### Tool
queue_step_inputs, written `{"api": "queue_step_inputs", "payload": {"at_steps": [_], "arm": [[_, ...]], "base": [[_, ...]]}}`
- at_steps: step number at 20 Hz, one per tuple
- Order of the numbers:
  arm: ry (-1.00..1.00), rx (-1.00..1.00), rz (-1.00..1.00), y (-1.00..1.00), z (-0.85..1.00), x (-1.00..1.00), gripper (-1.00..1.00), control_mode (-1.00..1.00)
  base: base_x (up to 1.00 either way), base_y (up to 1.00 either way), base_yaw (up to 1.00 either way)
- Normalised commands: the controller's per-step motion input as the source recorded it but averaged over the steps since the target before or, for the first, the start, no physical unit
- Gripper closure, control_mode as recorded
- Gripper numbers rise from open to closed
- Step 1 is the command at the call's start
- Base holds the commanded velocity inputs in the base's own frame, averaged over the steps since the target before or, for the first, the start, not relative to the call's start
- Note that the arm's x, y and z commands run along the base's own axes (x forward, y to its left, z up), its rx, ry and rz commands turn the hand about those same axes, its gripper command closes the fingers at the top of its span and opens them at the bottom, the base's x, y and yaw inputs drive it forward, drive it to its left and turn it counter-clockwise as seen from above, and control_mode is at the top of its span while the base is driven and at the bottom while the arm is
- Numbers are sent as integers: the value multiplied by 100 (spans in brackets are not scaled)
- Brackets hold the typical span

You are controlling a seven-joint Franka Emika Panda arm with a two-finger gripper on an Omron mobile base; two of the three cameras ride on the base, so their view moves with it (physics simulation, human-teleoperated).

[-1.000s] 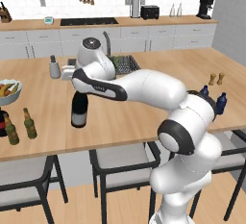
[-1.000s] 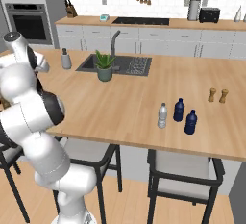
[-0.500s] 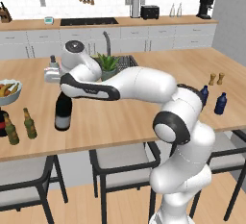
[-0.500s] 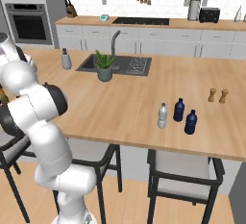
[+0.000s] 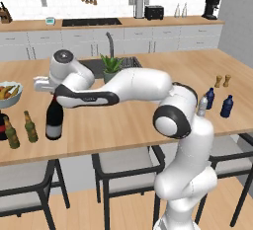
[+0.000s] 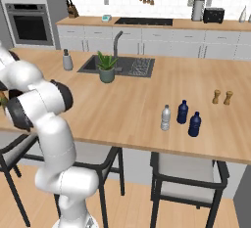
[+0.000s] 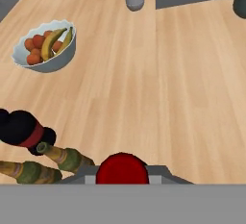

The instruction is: Move the plastic bottles in the middle to the plastics group, and the glass bottles in the middle to the glass group.

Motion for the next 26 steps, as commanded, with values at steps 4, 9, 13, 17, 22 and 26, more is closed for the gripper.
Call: {"api": "queue_step_inputs", "payload": {"at_steps": [4, 9, 13, 17, 22, 26], "arm": [[0, 0, 0, 13, -23, 8, 100, -100], [0, 0, 0, 8, -30, 8, 100, -100], [0, 0, 0, 11, -28, 0, 100, -100], [0, 0, 0, 18, -26, 2, 100, -100], [0, 0, 0, 19, -26, 0, 100, -100], [1, 0, 0, 0, -24, -1, 100, -100]], "base": [[0, 0, 0], [0, 0, 0], [0, 0, 0], [0, 0, 0], [0, 0, 0], [0, 0, 0]]}}
